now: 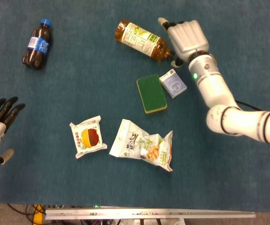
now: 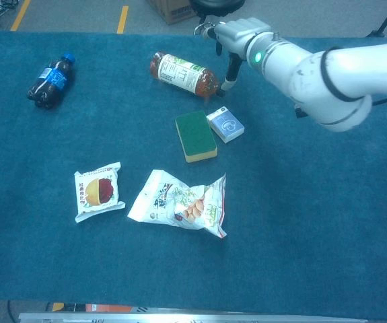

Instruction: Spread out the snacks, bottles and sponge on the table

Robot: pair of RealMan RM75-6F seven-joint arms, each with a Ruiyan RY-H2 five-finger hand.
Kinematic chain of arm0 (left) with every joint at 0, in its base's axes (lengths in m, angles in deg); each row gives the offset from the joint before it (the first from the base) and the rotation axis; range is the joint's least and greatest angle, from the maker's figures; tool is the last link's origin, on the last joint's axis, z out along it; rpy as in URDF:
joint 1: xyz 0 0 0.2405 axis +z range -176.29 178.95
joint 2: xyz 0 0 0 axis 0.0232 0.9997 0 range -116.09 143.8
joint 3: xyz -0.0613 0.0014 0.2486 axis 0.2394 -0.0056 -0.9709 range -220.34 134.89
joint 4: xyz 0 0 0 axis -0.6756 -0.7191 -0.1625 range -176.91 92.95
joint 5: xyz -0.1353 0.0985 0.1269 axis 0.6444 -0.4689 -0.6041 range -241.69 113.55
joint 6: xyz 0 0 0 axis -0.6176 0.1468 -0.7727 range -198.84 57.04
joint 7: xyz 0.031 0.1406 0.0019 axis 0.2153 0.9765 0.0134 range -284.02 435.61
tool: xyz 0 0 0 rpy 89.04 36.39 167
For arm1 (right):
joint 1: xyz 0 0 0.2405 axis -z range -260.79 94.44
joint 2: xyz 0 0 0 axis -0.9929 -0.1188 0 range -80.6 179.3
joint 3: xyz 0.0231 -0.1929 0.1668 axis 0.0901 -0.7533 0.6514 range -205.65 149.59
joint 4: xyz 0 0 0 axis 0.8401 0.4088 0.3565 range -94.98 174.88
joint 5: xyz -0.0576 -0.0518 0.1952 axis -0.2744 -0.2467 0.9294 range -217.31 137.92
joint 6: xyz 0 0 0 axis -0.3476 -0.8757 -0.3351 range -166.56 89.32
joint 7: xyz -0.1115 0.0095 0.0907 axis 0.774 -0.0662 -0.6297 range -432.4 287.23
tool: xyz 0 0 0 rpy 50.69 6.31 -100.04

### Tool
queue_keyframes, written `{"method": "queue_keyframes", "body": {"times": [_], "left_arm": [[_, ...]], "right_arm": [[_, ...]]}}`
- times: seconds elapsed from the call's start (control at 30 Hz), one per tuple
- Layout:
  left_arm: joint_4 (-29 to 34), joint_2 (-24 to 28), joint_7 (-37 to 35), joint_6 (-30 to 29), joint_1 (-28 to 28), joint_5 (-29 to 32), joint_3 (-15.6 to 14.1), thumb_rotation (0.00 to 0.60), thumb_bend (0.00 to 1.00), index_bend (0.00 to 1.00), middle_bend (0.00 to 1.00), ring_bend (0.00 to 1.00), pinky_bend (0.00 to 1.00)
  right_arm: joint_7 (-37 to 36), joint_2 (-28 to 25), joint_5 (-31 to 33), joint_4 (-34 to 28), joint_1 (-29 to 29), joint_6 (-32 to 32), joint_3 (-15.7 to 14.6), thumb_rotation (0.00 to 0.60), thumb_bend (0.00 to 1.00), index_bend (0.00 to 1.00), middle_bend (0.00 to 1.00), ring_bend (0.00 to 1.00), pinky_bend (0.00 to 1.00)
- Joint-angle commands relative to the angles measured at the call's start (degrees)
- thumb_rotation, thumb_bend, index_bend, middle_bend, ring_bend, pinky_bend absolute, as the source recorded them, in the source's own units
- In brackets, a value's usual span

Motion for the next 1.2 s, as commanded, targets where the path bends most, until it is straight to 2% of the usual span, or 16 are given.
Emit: {"method": "queue_keyframes", "body": {"times": [0.03, 0.3, 1.0, 1.13, 1.2], "left_arm": [[-0.2, 0.5, -0.6, -0.1, 0.7, -0.8, -0.1, 0.6, 0.24, 0.0, 0.0, 0.0, 0.16], [-0.7, 1.3, -2.0, -0.5, 2.9, -3.1, -0.2, 0.6, 0.24, 0.0, 0.0, 0.0, 0.16], [0.8, 2.5, -1.9, 2.0, 4.5, -6.6, 0.6, 0.6, 0.24, 0.0, 0.0, 0.0, 0.16], [1.1, 2.8, -2.0, 2.4, 4.7, -7.3, 0.6, 0.6, 0.24, 0.0, 0.0, 0.0, 0.16], [1.3, 3.0, -2.1, 2.7, 4.7, -7.5, 0.7, 0.6, 0.24, 0.0, 0.0, 0.0, 0.16]], "right_arm": [[1.5, 3.1, 2.8, 4.4, -2.1, 1.2, 0.3, 0.6, 0.1, 0.0, 0.29, 0.29, 0.44], [2.8, 5.6, 7.2, 10.2, -4.0, 6.1, 0.0, 0.6, 0.11, 0.0, 0.29, 0.29, 0.44], [5.3, 14.2, 10.6, 23.8, -7.1, 8.2, 1.2, 0.6, 0.15, 0.0, 0.29, 0.28, 0.44], [6.2, 15.4, 10.6, 24.9, -7.3, 8.4, 1.4, 0.6, 0.15, 0.02, 0.29, 0.28, 0.44], [6.8, 16.0, 10.5, 25.4, -7.4, 8.5, 1.4, 0.6, 0.15, 0.07, 0.29, 0.28, 0.44]]}}
